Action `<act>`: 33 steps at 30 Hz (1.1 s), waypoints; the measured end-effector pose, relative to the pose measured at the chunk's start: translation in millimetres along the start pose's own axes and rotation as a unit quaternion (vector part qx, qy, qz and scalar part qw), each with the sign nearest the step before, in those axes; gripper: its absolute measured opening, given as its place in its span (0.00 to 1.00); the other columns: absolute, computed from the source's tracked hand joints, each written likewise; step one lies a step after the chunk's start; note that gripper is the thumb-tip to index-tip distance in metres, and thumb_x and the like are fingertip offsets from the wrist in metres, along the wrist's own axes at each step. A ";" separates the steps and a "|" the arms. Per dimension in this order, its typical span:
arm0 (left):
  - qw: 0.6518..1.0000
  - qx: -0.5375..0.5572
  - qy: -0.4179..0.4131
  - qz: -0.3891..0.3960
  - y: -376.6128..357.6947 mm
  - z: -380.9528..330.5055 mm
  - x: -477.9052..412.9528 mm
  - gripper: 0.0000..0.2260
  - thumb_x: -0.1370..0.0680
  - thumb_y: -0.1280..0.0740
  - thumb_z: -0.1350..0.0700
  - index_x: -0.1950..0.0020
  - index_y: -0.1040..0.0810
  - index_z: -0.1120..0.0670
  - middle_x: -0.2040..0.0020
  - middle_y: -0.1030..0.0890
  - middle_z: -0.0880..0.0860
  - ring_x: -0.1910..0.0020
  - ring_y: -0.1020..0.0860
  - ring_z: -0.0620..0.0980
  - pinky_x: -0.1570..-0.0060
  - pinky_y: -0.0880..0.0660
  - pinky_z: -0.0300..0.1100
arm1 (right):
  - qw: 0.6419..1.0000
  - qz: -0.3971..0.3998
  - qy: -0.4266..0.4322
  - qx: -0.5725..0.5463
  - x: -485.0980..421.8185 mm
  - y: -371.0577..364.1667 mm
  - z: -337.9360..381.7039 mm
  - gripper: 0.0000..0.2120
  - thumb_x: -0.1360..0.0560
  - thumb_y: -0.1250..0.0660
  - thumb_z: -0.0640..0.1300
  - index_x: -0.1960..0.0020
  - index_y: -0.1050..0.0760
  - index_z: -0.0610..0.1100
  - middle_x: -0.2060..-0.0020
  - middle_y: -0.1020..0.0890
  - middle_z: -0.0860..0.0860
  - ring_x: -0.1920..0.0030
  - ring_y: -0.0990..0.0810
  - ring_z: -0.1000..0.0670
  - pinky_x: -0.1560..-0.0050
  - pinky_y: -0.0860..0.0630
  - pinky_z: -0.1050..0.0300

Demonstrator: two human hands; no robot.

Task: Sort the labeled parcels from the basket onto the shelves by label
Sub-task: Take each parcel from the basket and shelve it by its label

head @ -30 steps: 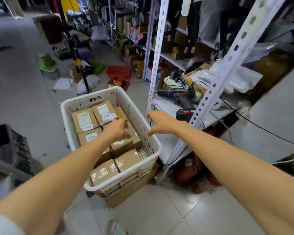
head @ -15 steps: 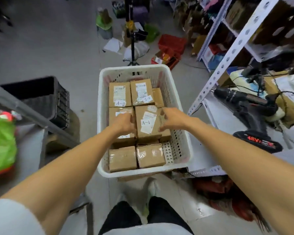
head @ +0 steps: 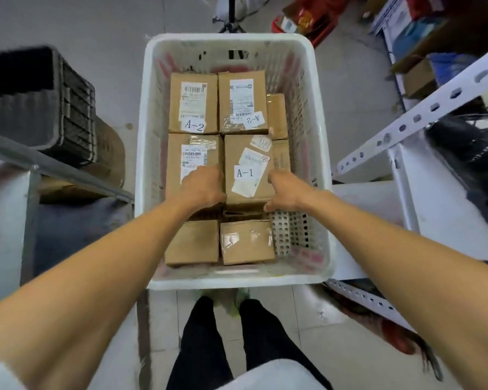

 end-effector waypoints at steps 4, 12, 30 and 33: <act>0.999 -0.038 -0.023 0.002 -17.5 -3.0 -36.4 0.21 0.28 0.28 0.55 0.37 0.28 0.54 0.44 0.21 0.54 0.46 0.23 0.56 0.52 0.25 0.47 | 1.000 0.007 -0.023 0.006 -27.0 -9.9 -34.7 0.30 0.30 0.25 0.48 0.33 0.32 0.42 0.37 0.24 0.44 0.39 0.25 0.43 0.41 0.25 0.46; 0.998 0.025 0.047 0.047 -52.6 -10.8 -89.0 0.22 0.27 0.30 0.56 0.37 0.32 0.63 0.41 0.25 0.61 0.47 0.25 0.57 0.55 0.30 0.44 | 0.989 -0.017 -0.101 -0.111 -85.9 -29.5 -61.9 0.40 0.33 0.24 0.53 0.29 0.38 0.40 0.36 0.26 0.44 0.38 0.25 0.42 0.38 0.26 0.45; 0.895 0.438 0.079 0.033 -114.4 6.7 -124.0 0.55 0.33 0.25 0.68 0.22 0.62 0.48 0.28 0.32 0.51 0.30 0.34 0.50 0.29 0.36 0.54 | 0.898 -0.073 -0.129 -0.414 -125.3 -61.5 -70.0 0.47 0.37 0.21 0.34 0.26 0.42 0.46 0.36 0.25 0.52 0.40 0.31 0.56 0.38 0.35 0.61; 0.897 0.434 0.070 0.032 -111.5 6.8 -117.0 0.54 0.33 0.25 0.68 0.22 0.61 0.47 0.27 0.33 0.50 0.30 0.34 0.48 0.29 0.36 0.52 | 0.887 -0.082 -0.143 -0.431 -120.7 -62.5 -68.7 0.47 0.38 0.21 0.32 0.26 0.40 0.46 0.36 0.24 0.51 0.36 0.28 0.51 0.34 0.32 0.56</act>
Point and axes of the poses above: each hand's wrist, its own x-axis away from the middle knuckle, its own y-axis out of the back of the hand, z = x × y, the point moved 3 cm from there along -x, towards the middle knuckle
